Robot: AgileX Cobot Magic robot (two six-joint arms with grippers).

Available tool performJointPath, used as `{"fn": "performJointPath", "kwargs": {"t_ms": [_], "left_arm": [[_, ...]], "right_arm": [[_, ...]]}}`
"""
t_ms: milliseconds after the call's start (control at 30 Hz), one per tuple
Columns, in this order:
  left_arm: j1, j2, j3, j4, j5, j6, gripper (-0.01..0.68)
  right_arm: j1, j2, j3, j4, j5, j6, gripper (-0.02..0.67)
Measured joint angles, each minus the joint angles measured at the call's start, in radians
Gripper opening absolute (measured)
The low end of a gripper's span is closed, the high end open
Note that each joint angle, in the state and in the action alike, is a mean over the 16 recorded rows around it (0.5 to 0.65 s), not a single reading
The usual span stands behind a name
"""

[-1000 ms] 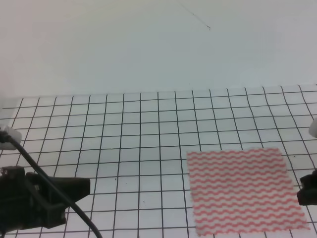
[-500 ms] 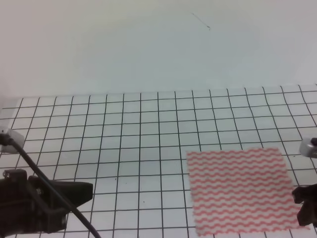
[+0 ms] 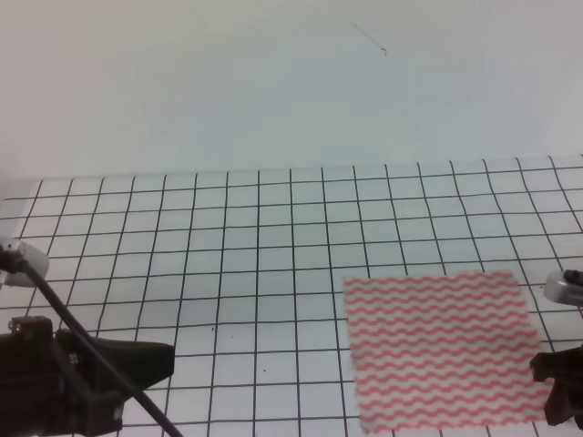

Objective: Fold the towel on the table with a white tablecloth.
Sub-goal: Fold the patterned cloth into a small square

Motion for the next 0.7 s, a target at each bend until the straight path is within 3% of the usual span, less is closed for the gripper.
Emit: {"fn": "performJointPath", "kwargs": {"t_ms": [233, 700], "left_arm": [[0.0, 0.0, 0.0, 0.0, 0.002, 0.0, -0.001], [0.0, 0.0, 0.0, 0.003, 0.002, 0.0, -0.001]], "right_arm": [[0.0, 0.023, -0.001, 0.0, -0.019, -0.003, 0.243], [0.0, 0.064, -0.004, 0.024, -0.02, -0.011, 0.261]]}}
